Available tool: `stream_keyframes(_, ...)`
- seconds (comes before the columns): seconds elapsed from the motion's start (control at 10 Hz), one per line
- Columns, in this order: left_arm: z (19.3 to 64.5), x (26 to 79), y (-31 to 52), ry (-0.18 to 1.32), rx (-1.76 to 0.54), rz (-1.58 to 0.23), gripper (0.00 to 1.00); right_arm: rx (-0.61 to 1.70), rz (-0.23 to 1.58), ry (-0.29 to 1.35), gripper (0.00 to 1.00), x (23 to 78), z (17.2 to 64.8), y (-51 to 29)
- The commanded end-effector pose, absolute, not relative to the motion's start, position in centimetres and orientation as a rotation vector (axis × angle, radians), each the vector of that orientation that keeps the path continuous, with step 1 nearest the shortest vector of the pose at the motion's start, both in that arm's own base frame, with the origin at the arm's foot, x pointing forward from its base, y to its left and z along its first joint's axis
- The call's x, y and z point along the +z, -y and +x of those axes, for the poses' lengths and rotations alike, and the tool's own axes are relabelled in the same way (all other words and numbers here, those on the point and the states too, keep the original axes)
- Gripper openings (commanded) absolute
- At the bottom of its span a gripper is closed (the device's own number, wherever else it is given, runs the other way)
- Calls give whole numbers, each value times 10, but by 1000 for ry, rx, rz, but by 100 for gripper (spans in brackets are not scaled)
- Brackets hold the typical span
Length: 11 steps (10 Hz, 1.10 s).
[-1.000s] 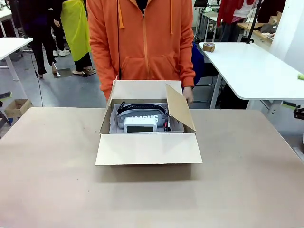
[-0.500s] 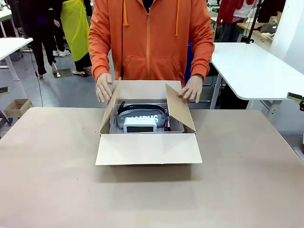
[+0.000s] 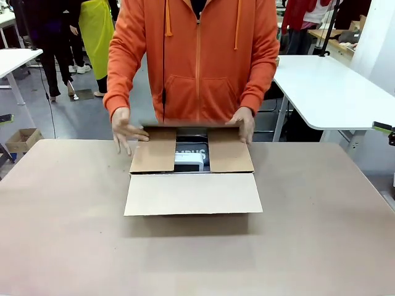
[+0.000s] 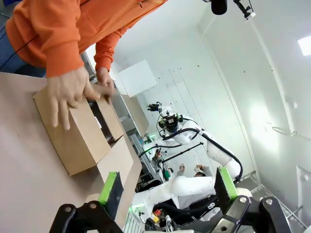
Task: Pack the gift set into the box.
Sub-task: Press and hold the closed box until the human finishes sealing it.
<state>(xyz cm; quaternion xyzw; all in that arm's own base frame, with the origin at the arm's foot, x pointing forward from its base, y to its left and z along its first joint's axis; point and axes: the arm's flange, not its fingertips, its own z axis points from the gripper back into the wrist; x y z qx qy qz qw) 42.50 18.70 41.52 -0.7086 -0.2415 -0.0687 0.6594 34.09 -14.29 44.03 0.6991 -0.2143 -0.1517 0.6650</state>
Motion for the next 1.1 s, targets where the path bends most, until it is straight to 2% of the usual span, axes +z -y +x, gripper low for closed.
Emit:
stream_keyframes(0.0, 421, 414, -185, 561, -170, -1592, 100, -349, 1590, 471, 100, 443, 339, 142)
stream_keyframes(1.0, 421, 414, -185, 561, -170, -1592, 100, -349, 1590, 471, 100, 443, 339, 142)
